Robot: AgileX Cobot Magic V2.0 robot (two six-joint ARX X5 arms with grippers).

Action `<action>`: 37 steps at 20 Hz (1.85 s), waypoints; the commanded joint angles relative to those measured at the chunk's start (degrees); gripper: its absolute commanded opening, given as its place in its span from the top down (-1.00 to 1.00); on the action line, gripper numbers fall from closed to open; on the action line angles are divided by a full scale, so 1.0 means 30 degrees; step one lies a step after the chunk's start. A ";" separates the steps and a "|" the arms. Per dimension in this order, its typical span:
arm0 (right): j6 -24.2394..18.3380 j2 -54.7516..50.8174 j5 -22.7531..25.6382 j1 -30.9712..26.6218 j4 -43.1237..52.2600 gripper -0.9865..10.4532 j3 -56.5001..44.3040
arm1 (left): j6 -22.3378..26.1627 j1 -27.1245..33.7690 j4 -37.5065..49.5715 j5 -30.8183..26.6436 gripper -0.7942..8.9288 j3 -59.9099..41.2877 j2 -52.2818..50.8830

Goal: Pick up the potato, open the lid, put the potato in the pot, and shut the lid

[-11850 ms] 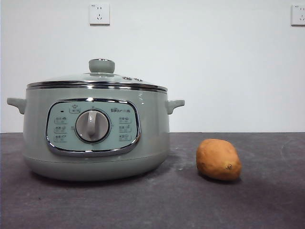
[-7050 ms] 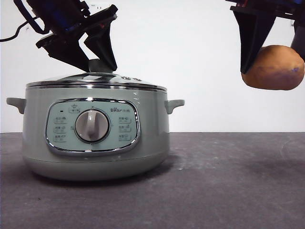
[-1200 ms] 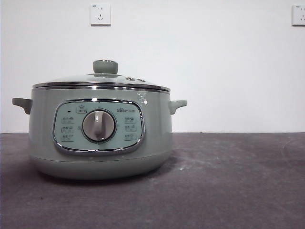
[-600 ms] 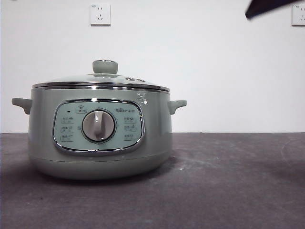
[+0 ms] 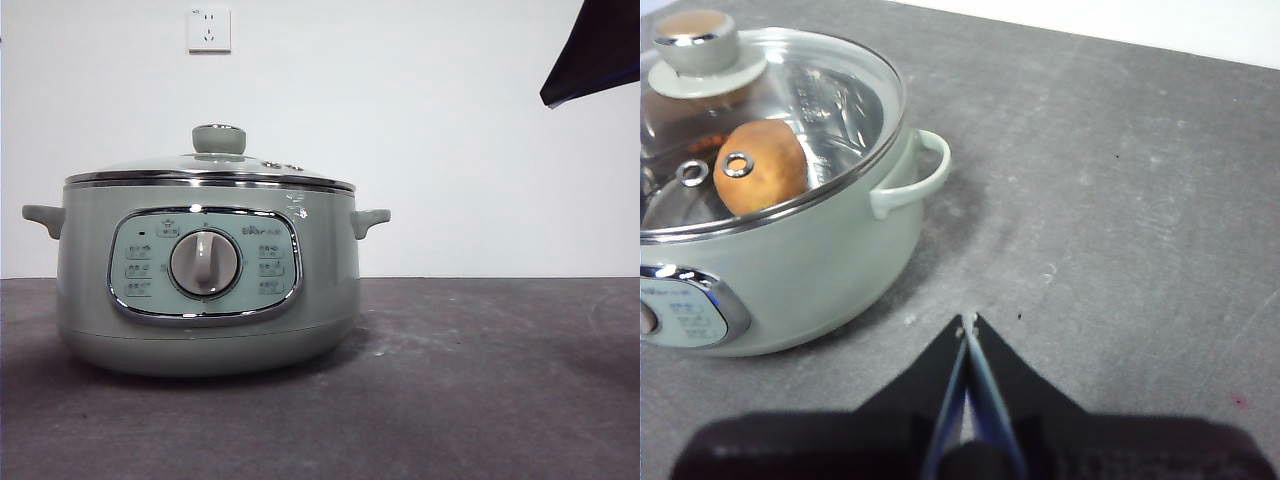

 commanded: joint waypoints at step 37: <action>0.0255 -0.0117 0.0109 0.0007 0.0109 0.83 -0.0036 | -0.0539 0.9231 0.7351 0.1472 0.84 -1.1701 -0.9180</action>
